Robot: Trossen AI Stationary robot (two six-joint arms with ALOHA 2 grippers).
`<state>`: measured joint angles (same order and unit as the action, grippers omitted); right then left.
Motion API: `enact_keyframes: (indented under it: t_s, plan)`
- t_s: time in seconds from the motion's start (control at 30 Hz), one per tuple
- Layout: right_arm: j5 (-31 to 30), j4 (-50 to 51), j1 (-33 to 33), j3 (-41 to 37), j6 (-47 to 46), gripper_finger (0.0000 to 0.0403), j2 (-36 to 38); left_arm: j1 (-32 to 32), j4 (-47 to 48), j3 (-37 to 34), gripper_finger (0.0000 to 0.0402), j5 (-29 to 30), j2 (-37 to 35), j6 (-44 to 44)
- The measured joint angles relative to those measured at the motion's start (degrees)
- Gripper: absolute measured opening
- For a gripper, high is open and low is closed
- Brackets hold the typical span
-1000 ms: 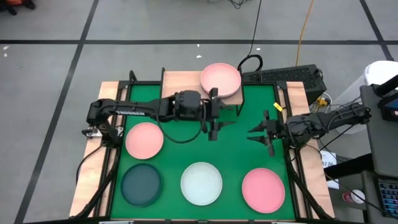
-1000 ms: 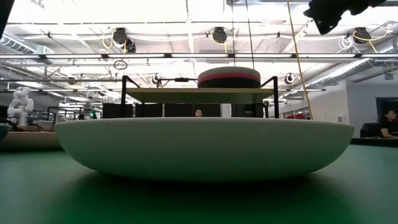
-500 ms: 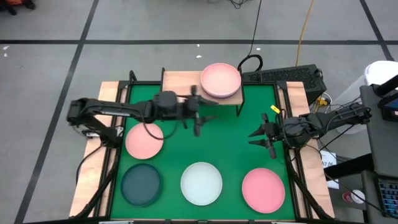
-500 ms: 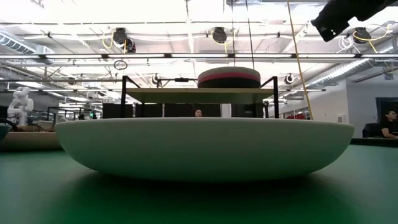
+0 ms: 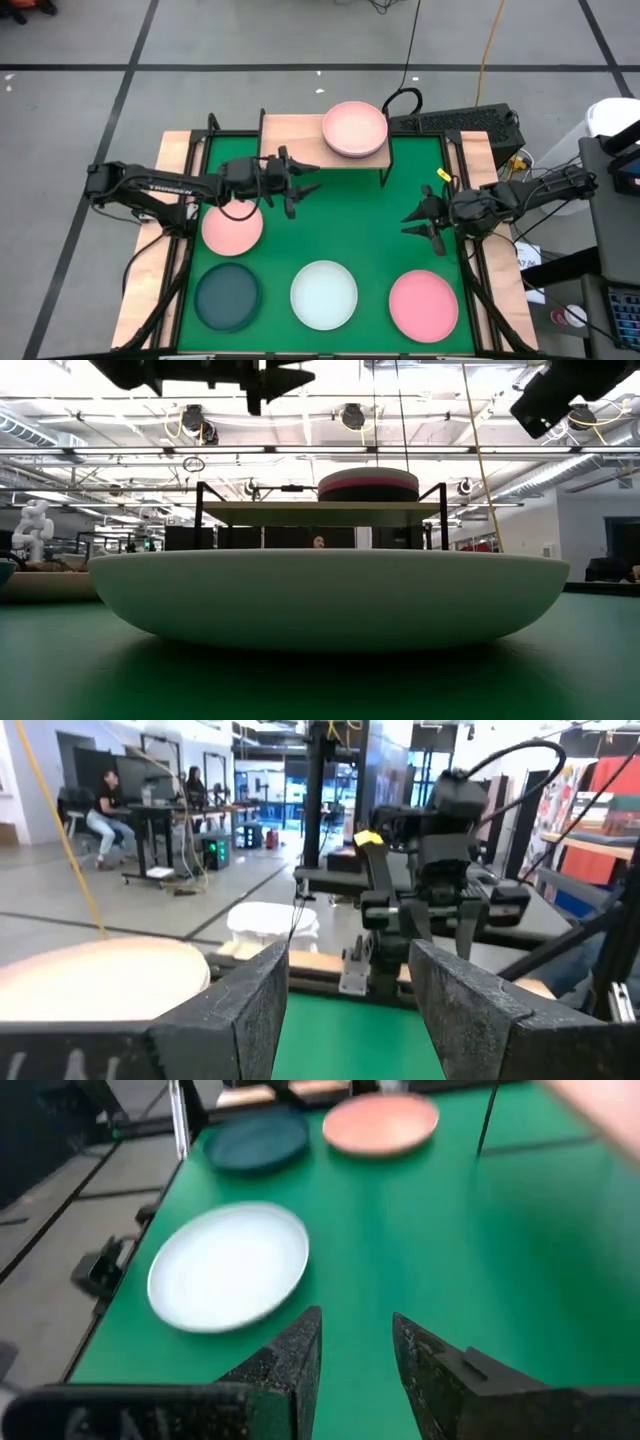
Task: Place and stack plates onto a shelf
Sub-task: Put the light pink plate on the shelf
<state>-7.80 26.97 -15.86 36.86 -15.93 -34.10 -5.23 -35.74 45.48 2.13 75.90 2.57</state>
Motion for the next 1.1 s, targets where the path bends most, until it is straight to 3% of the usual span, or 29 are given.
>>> enact_keyframes:
  t_s: [0.17,0.47,0.67,1.1]
  plan:
    - [3.61,4.01,0.00,-0.03,-2.88,0.0110,-2.33,0.10,-0.52,-3.25,0.0214,-0.02,0.00,0.81]
    - [13.68,-0.74,0.00,-5.54,-3.24,0.0110,-12.24,-1.15,-2.14,-8.57,0.0214,-0.04,-1.69,3.42]
    - [22.94,-0.82,0.00,-9.50,-7.01,0.0110,-15.71,-0.35,-0.99,-13.16,0.0214,-0.24,-8.07,4.21]
    - [32.16,-7.58,-1.11,-17.37,-14.78,0.0110,-16.08,0.44,-1.84,-22.99,0.0213,1.74,-20.60,8.13]
